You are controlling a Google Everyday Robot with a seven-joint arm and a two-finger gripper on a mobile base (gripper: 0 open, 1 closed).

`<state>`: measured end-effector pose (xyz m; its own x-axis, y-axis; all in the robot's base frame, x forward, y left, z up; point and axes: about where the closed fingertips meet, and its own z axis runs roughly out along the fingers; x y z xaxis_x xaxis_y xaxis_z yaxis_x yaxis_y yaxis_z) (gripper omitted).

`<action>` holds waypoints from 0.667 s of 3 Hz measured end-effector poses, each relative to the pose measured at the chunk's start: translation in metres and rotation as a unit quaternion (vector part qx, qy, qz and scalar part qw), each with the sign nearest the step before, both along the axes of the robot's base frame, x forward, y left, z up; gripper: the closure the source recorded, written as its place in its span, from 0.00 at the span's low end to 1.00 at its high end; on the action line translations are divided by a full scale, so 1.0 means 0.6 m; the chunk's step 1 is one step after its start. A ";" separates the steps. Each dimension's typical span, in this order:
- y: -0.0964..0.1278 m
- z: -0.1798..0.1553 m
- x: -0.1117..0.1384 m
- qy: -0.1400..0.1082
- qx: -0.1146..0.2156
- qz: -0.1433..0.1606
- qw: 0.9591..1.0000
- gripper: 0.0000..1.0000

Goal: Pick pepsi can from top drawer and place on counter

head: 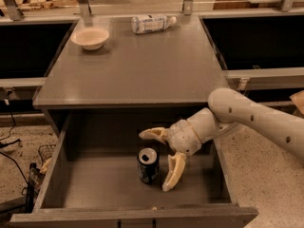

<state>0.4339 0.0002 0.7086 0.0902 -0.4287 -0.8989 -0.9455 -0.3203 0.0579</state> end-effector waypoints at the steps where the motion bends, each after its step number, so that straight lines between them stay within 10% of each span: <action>1: 0.037 -0.027 0.006 0.010 0.008 0.020 1.000 0.00; 2: 0.037 -0.027 0.006 0.010 0.008 0.020 1.000 0.00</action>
Offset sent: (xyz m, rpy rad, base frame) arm 0.0070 0.0306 -0.0214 0.0218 0.0192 0.0544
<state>0.4376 0.0225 0.6926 0.0891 -0.4111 -0.9072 -0.9305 -0.3593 0.0714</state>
